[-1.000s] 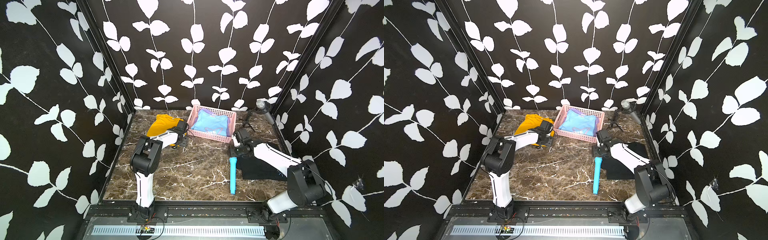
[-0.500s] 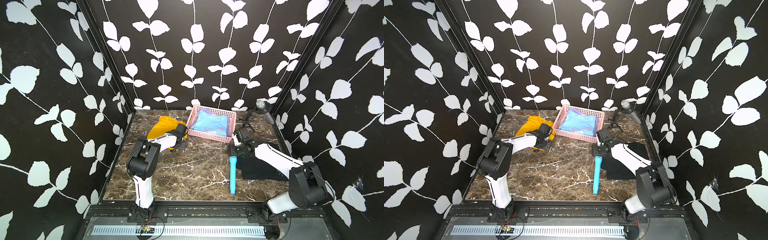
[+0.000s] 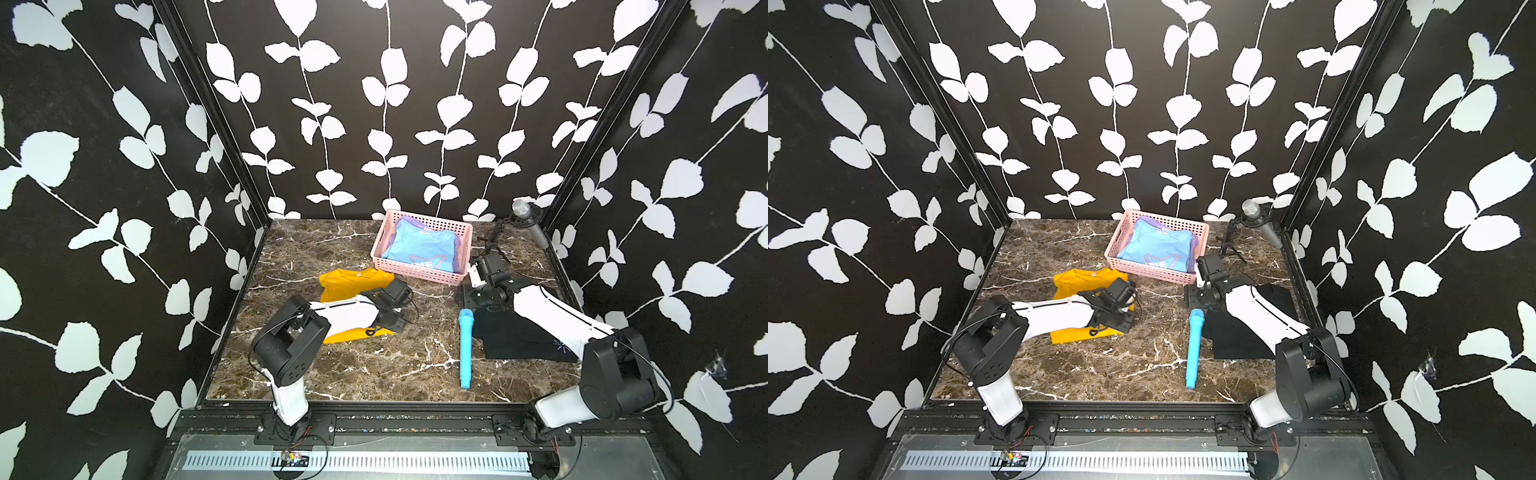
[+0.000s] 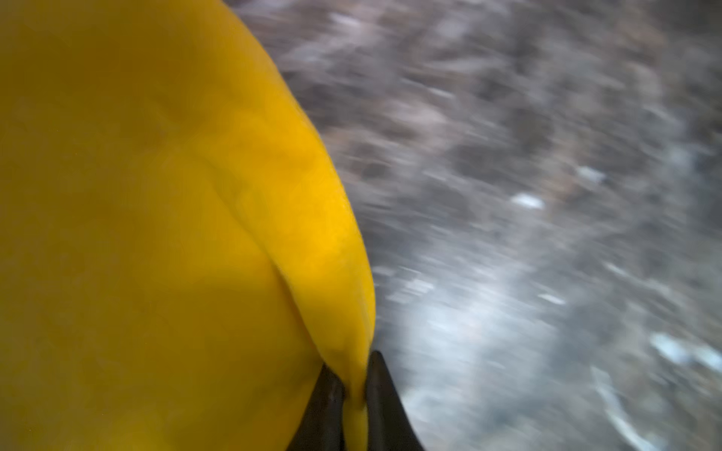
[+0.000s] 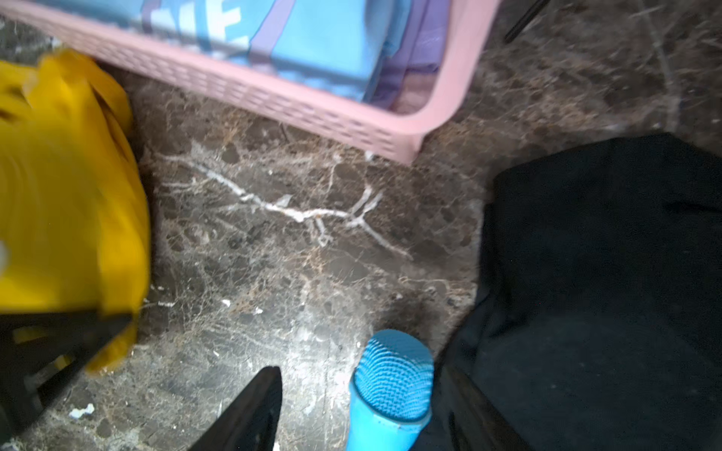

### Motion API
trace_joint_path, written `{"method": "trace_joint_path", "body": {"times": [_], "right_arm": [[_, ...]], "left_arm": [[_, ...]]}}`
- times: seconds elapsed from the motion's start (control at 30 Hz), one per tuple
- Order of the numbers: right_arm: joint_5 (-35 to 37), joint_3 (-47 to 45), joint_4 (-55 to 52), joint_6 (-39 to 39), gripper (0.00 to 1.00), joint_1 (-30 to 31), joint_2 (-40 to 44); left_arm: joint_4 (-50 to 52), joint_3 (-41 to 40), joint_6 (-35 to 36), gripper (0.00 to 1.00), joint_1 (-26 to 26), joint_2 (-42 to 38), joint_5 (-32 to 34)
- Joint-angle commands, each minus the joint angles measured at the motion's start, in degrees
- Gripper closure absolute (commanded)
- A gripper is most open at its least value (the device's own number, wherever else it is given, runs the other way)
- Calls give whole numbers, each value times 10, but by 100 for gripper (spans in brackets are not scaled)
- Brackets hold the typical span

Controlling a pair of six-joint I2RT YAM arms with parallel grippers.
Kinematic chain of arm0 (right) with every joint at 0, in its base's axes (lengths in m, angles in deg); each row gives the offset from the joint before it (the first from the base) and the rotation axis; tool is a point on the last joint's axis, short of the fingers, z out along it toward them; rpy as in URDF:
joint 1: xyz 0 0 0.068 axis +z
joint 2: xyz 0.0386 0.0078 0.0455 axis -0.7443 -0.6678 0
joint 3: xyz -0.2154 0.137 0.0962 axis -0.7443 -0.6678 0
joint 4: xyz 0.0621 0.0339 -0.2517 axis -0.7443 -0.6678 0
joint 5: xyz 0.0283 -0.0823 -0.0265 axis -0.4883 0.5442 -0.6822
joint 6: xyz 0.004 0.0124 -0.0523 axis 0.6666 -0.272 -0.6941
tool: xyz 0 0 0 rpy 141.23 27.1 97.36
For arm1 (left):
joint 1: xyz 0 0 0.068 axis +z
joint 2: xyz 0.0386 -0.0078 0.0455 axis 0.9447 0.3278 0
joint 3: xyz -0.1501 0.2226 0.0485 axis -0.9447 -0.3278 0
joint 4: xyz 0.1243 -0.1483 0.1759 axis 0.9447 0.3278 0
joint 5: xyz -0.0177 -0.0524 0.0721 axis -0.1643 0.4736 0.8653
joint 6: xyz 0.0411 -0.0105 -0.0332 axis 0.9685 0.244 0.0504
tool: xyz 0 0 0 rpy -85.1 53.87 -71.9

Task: Put the folded t-shirts into the basket
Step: Move the T-shirt to the center of the board.

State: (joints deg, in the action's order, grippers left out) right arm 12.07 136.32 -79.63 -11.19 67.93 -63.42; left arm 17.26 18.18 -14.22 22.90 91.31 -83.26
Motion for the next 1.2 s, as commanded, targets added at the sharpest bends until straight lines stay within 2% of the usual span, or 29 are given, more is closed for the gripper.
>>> {"method": "trace_joint_path", "body": {"times": [0.0,0.07,0.2,0.27,0.37,0.5,0.63,0.83,1.03,1.17], "right_arm": [[-16,13,-6,-6,33,-33,-2],[-23,13,-4,-7,33,-49,0],[-35,13,-1,-11,33,-57,4],[-47,12,4,-11,33,-55,4],[-45,7,14,-10,33,-37,8],[-41,12,38,1,33,18,-3],[-27,29,67,15,32,80,-36],[-16,70,95,37,32,132,-113],[-5,101,100,40,36,163,-177],[8,99,80,36,46,171,-211]], "left_arm": [[13,10,-34,86,-34,7,-60],[13,23,-40,84,-50,5,-73],[-9,15,-55,58,-56,-30,-106],[-3,13,-48,48,-56,-55,-96],[26,16,-27,41,-48,-93,-65],[46,-7,-8,38,11,-155,-48],[31,-39,2,37,117,-192,-49],[-6,-27,12,37,226,-145,-77],[-7,-2,32,38,248,-59,-82],[-16,-17,27,42,246,-34,-112]]}}
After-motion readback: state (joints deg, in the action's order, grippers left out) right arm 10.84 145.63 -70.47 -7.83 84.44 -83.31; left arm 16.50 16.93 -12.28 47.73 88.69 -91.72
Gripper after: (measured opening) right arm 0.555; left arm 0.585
